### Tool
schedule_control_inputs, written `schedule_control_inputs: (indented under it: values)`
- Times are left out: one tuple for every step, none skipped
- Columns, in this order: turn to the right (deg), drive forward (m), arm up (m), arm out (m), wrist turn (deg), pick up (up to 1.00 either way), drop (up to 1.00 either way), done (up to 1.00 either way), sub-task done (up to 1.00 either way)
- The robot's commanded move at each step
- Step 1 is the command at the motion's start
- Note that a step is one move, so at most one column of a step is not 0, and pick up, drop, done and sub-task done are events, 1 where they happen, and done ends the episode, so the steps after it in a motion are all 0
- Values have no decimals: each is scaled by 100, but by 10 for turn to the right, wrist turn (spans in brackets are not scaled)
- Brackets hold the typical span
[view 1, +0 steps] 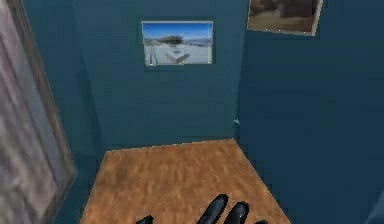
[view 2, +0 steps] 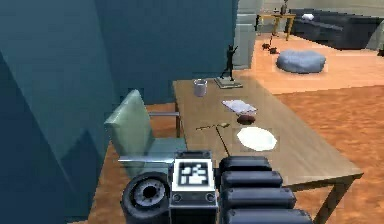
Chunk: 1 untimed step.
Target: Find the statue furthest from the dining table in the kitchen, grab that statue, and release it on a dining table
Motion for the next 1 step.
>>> schedule_control_inputs:
  values:
    - [450,0,0,0,0,0,0,0,0]
